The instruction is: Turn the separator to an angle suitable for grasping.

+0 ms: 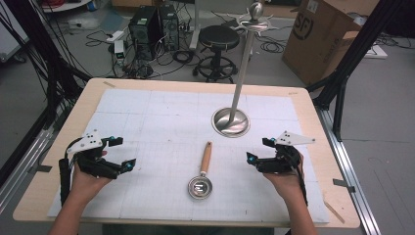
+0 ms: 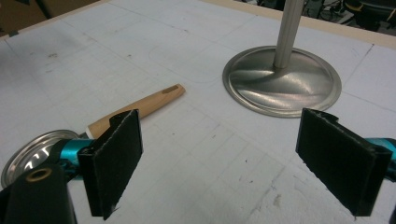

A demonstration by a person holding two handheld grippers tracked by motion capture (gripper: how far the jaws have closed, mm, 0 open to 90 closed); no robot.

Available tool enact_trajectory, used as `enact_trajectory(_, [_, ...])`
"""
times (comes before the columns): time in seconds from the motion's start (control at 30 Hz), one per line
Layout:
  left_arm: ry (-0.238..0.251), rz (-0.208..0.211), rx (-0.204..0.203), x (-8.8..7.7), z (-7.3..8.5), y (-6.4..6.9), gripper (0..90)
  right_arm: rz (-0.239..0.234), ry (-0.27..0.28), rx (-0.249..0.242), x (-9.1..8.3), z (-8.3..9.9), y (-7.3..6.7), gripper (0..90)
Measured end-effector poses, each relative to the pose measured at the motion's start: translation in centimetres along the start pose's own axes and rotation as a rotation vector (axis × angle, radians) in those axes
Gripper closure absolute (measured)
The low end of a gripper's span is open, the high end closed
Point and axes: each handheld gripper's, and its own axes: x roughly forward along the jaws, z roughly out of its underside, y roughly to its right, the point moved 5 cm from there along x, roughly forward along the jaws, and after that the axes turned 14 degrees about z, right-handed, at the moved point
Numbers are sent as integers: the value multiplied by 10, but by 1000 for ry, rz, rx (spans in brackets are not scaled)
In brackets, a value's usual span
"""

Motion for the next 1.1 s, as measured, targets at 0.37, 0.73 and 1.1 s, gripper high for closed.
enact_trajectory(0.37, [-15,2,5,7,0,-4,18,27,-19,-12,-4,7,3,139])
enact_trajectory(0.73, [18,6,19,7,-7,-3,18,44,-37,-54,-3,8,1,153])
enact_trajectory(1.1, [25,16,43,6,-10,4,18,4,-62,-106,0,9,-11,404])
